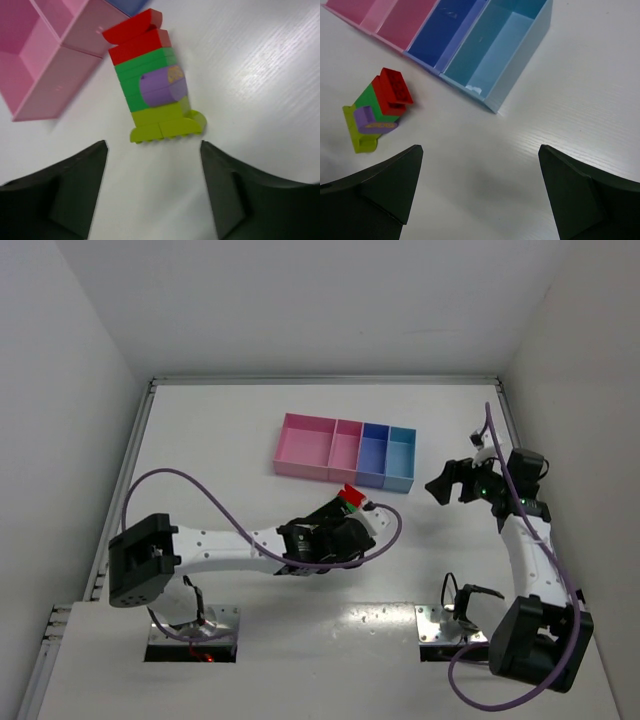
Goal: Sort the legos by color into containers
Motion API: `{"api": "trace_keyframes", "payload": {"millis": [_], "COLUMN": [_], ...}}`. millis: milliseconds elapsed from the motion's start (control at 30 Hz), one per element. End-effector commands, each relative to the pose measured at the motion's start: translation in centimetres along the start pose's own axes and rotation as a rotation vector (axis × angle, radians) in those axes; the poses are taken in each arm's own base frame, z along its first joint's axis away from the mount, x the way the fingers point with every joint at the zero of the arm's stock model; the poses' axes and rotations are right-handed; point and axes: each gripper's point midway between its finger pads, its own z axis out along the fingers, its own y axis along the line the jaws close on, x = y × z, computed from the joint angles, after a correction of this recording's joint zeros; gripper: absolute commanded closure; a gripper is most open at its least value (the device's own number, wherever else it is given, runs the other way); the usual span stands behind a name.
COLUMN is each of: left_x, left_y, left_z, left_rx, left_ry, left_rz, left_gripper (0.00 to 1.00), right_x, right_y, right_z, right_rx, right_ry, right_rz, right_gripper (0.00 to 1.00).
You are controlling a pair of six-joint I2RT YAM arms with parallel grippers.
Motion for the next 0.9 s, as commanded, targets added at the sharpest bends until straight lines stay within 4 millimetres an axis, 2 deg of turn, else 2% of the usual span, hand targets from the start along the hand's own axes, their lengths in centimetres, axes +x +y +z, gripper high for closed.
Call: {"api": "trace_keyframes", "payload": {"millis": [0, 33, 67, 100, 133, 167, 200, 267, 333, 400, 433, 567, 667, 800, 867], "left_x": [-1.6, -1.8, -2.7, -2.9, -3.2, -3.7, -3.5, -3.5, -3.1, -2.8, -2.3, -2.2, -1.7, 0.6, 0.8], "left_y": [0.9, 0.9, 2.9, 2.6, 3.2, 4.0, 5.8, 5.6, 6.1, 5.6, 5.8, 3.8, 2.9, 2.7, 2.0], "left_z": [-1.1, -1.1, -0.9, -1.0, -1.0, -0.9, -0.2, -0.1, 1.1, 1.6, 2.5, 3.1, 3.4, 4.5, 4.5], "left_rx": [0.070, 0.114, 0.112, 0.196, 0.232, 0.260, 0.254, 0.335, 0.337, 0.390, 0.402, 0.538, 0.535, 0.421, 0.423], "left_ry": [-0.010, -0.005, -0.014, -0.007, -0.006, -0.014, 0.004, 0.007, 0.019, 0.033, 0.053, 0.062, 0.076, 0.117, 0.113], "left_rz": [-0.028, -0.042, -0.099, -0.143, -0.190, -0.242, -0.323, -0.364, -0.397, -0.427, -0.462, -0.504, -0.522, -0.500, -0.487], "left_gripper": [0.13, 0.08, 0.00, 0.00, 0.00, 0.00, 0.00, 0.00, 0.00, 0.00, 0.00, 0.00, 0.00, 0.00, 0.00], "right_x": [-1.3, -1.4, -1.2, -1.6, -1.6, -1.6, -1.2, -1.4, -1.7, -1.5, -0.9, 0.4, 0.8, 0.8, 0.9], "right_y": [2.3, 3.0, 4.6, 5.4, 6.1, 6.4, 7.1, 7.1, 7.4, 7.5, 7.4, 7.3, 6.9, 6.8, 6.7], "right_z": [-0.3, -0.2, -0.1, -0.1, 0.1, 0.3, 0.9, 1.2, 1.6, 1.8, 1.9, 1.9, 2.0, 2.2, 2.4], "right_rx": [-0.119, -0.159, -0.243, -0.287, -0.318, -0.332, -0.354, -0.341, -0.340, -0.339, -0.332, -0.312, -0.293, -0.293, -0.293], "right_ry": [-0.039, -0.035, -0.022, -0.020, -0.008, 0.008, 0.036, 0.047, 0.039, 0.039, 0.052, 0.068, 0.078, 0.080, 0.080], "right_rz": [-0.044, -0.039, -0.059, -0.086, -0.107, -0.117, -0.117, -0.132, -0.159, -0.162, -0.154, -0.154, -0.161, -0.149, -0.148], "right_gripper": [0.00, 0.00, 0.00, 0.00, 0.00, 0.00, 0.00, 0.00, 0.00, 0.00, 0.00, 0.00, 0.00, 0.00, 0.00]}}
